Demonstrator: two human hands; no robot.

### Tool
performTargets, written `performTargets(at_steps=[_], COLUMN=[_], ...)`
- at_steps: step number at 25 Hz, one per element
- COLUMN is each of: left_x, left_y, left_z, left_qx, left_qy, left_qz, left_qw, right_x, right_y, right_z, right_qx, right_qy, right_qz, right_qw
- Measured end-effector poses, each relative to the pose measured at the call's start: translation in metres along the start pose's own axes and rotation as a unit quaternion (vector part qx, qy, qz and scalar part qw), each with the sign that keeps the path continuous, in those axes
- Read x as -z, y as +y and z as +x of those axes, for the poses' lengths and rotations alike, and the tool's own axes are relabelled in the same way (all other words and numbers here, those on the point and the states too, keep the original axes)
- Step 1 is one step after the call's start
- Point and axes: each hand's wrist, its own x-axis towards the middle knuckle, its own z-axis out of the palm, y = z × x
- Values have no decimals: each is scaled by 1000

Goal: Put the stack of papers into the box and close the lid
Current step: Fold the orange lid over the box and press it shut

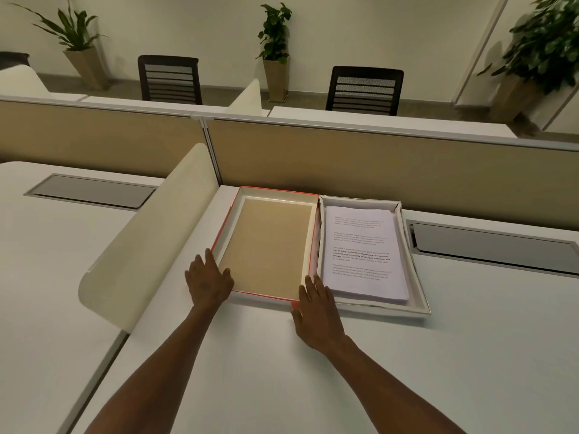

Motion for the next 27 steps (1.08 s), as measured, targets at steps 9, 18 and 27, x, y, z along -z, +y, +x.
performTargets(at_steps=[9, 18, 27], left_x=[26, 54, 83], left_y=[-14, 8, 47], left_z=[8, -37, -77], left_qx=[119, 35, -114], left_qy=[-5, 96, 171], left_qz=[-294, -473, -441], left_qw=[948, 875, 874], right_x=[-4, 99, 175], right_y=[-2, -41, -118], right_z=[0, 60, 136], right_qx=[-9, -149, -199], right_qy=[25, 57, -7], right_qz=[6, 339, 574], right_qw=[1000, 927, 794])
